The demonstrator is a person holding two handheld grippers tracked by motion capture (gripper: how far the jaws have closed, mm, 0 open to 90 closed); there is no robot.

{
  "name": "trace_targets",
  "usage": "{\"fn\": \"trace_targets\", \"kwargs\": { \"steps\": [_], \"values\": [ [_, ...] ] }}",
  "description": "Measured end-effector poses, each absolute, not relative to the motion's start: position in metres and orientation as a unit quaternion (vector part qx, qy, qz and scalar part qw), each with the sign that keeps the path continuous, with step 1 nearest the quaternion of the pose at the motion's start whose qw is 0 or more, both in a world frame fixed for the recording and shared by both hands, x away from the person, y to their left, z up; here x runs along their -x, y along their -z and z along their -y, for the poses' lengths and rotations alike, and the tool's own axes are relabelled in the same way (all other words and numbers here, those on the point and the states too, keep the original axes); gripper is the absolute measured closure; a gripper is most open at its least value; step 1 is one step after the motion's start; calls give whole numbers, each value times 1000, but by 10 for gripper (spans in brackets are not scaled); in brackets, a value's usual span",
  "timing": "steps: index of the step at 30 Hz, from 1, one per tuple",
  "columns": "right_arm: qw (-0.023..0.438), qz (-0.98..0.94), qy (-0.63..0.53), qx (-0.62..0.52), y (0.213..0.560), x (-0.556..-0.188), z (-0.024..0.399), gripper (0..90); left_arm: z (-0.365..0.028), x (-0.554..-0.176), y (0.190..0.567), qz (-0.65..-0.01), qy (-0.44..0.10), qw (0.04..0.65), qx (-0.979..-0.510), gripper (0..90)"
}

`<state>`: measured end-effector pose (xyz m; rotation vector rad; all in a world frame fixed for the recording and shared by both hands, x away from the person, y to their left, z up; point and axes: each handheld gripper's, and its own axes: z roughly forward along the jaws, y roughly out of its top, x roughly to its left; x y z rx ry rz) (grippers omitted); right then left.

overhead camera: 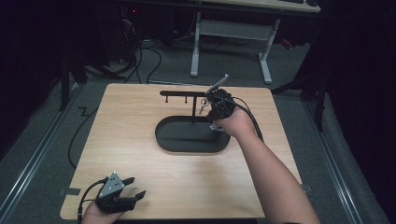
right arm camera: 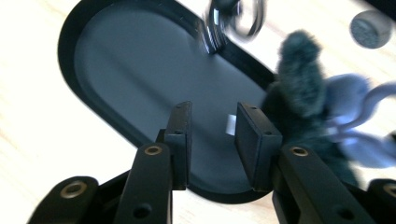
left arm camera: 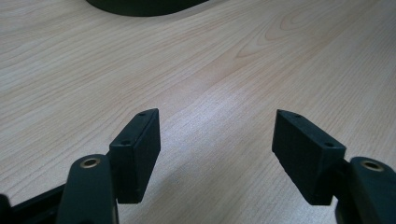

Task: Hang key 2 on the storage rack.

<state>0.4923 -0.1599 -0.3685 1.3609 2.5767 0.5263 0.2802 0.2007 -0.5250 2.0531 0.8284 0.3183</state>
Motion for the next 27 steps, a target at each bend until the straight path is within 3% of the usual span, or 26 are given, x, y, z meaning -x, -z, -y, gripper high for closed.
{"fn": "trace_targets", "kwargs": {
  "steps": [15, 27],
  "values": [
    [93, -872, -216, -430, 411, -438, 169, 443, -196, -278, 524, -327, -134, 438, -827, 331],
    [118, -842, -283, -445, 462, -392, 200, 331, -195, -278, 526, -330, -131, 436, -827, 331]
  ]
}}
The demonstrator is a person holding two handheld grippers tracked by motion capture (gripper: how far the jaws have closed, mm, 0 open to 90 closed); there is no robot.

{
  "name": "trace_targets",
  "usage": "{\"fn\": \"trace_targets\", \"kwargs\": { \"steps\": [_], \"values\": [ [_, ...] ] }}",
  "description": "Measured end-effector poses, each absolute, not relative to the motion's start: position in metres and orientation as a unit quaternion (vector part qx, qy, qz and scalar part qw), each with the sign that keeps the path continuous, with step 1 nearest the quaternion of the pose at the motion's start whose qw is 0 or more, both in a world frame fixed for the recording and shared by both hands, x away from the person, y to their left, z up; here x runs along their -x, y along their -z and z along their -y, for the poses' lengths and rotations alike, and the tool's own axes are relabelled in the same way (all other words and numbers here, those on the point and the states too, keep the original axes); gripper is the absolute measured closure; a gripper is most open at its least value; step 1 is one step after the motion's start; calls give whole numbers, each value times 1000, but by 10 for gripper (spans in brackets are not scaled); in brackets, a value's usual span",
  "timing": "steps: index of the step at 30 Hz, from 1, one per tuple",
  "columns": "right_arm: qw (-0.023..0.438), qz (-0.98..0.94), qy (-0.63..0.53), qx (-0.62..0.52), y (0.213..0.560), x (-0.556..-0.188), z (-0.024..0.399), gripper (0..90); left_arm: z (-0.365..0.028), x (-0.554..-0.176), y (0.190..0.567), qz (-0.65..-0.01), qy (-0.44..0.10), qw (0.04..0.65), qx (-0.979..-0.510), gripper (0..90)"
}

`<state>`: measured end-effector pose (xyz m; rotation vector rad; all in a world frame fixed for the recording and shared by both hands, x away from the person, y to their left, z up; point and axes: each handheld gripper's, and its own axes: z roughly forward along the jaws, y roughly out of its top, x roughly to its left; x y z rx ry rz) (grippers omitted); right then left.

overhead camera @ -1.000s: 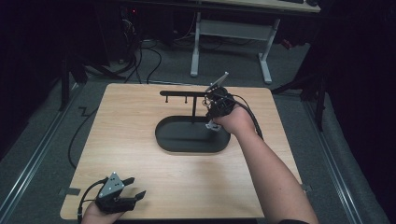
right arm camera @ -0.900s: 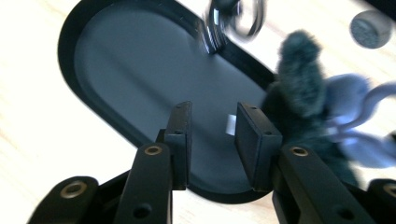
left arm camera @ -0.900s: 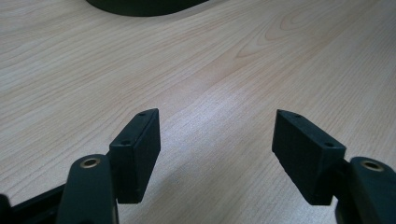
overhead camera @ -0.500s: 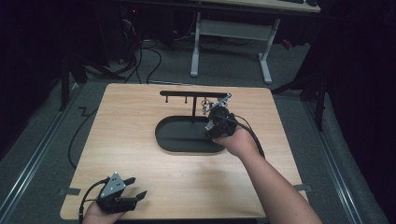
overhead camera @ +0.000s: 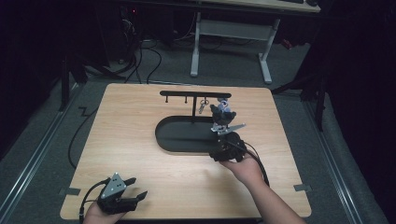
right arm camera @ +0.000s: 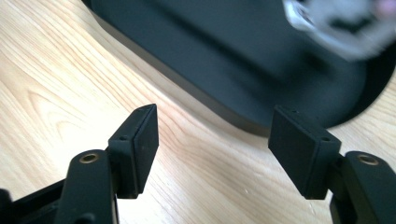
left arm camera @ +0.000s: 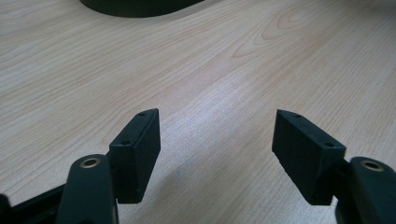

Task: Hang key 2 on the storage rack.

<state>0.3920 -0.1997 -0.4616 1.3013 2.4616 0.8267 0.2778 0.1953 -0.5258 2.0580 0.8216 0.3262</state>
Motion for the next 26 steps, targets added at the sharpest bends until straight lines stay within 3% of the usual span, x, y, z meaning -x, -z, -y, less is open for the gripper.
{"fn": "trace_targets", "kwargs": {
  "steps": [13, 18, 26],
  "values": [
    [156, -803, -368, -442, 506, -330, 230, 248, -190, -273, 525, -322, -131, 439, -829, 331],
    [180, -768, -408, -459, 521, -291, 257, 223, -190, -274, 526, -330, -128, 438, -826, 331],
    [191, -759, -411, -468, 521, -286, 270, 201, -187, -276, 528, -333, -127, 438, -825, 330]
  ]
}}
